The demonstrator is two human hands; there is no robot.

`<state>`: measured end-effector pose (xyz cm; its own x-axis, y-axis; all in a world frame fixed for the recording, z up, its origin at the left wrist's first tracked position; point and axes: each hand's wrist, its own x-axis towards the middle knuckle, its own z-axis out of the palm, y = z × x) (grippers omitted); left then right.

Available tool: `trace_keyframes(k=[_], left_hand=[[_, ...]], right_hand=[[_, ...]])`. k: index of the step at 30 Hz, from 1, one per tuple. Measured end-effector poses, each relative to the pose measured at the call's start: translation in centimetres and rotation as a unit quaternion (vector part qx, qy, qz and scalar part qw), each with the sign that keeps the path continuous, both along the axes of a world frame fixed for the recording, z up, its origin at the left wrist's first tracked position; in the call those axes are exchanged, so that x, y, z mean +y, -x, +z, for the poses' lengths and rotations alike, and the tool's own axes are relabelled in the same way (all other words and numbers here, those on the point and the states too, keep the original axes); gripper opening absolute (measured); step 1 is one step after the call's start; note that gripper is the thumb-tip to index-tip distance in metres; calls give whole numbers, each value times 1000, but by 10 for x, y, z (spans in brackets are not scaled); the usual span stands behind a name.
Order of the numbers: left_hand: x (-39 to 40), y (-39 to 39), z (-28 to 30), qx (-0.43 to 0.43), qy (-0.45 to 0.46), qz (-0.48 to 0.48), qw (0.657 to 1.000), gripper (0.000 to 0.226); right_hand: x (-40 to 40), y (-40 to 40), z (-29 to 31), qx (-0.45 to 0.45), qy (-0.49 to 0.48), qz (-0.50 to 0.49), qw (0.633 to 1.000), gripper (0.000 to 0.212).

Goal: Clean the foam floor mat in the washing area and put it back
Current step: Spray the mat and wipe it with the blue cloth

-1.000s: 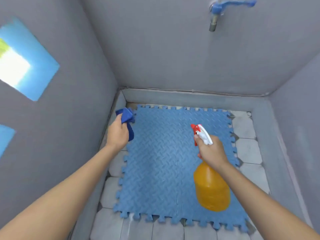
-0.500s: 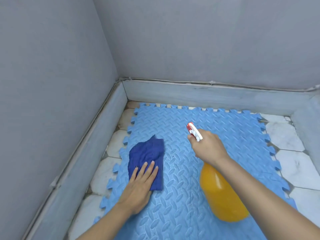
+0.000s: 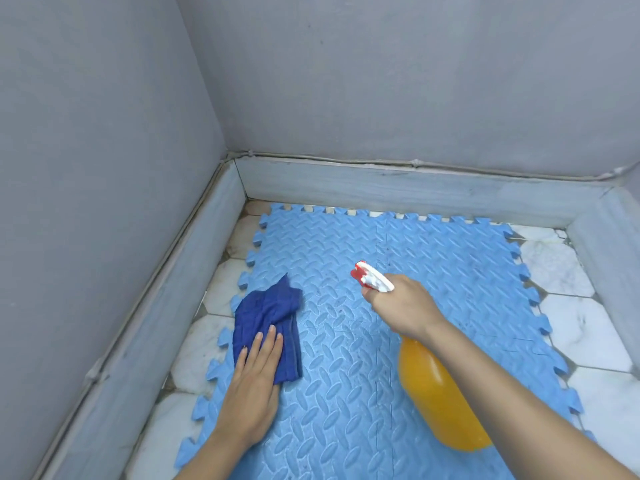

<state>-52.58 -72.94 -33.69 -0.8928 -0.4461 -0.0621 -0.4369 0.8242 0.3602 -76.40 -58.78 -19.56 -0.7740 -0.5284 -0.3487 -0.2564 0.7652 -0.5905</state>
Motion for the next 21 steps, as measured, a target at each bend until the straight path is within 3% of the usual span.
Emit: trace_keyframes(k=[6, 10, 18, 21], left_hand=[[-1, 3, -3, -2, 1, -6, 1000, 69], [0, 2, -3, -15, 9, -7, 1000, 68], [13, 29, 6, -47, 68, -16, 996, 62], [26, 64, 5, -64, 54, -45, 996, 70]], right_hand=[[6, -16, 2, 10, 8, 24, 1000, 28], [32, -21, 6, 10, -1, -9, 1000, 39], [112, -31, 12, -56, 22, -130, 990, 41], [133, -32, 9, -51, 18, -198, 979, 45]])
